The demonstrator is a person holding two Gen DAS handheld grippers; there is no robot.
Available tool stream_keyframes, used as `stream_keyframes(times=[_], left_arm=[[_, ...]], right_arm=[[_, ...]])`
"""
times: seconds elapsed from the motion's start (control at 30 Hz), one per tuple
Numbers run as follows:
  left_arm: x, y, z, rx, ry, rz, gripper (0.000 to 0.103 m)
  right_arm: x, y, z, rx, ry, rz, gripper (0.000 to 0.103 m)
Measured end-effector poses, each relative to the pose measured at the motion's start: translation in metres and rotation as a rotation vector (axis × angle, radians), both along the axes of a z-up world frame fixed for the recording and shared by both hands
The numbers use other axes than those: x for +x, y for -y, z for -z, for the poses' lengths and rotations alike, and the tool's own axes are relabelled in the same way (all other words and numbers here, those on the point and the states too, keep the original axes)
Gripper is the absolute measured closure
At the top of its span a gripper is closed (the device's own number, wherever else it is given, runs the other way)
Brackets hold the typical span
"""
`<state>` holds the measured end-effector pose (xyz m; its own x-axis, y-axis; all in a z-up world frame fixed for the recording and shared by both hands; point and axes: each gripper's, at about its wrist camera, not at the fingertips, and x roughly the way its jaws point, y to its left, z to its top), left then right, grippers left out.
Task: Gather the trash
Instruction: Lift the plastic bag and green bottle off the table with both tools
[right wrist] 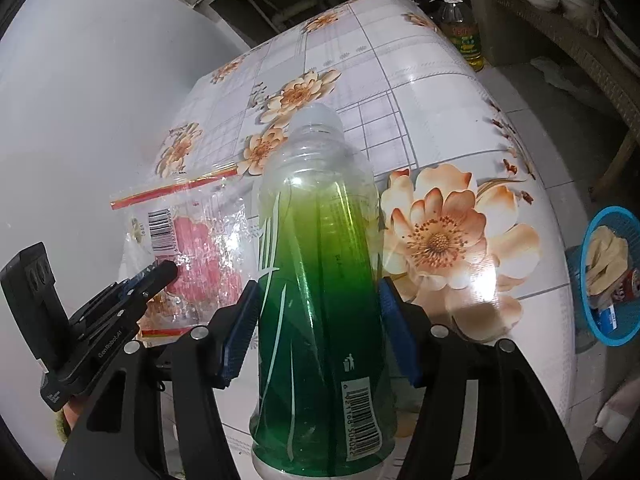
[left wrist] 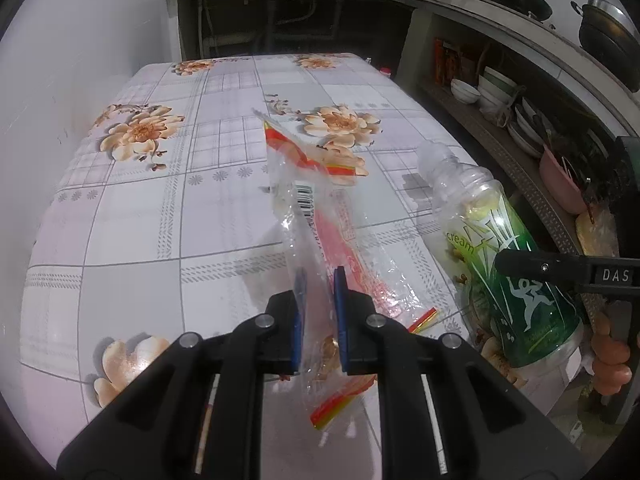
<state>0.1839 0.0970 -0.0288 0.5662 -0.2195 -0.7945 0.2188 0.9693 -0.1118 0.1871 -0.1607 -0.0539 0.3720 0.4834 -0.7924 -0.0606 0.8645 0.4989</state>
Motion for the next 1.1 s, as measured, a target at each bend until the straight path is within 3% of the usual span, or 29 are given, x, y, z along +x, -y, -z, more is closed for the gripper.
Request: stream_keyframes(times=[0.63, 1.1], left_arm=[[-0.005, -0.001, -0.002, -0.015, 0.016, 0.001, 0.092], [-0.012, 0.003, -0.029, -0.147, 0.067, 0.055, 0.097]], right_arm=[[-0.007, 0.016, 0.002, 0.106, -0.004, 0.051, 0.047], [-0.032, 0.041, 0.001, 0.210, 0.010, 0.127, 0.047]])
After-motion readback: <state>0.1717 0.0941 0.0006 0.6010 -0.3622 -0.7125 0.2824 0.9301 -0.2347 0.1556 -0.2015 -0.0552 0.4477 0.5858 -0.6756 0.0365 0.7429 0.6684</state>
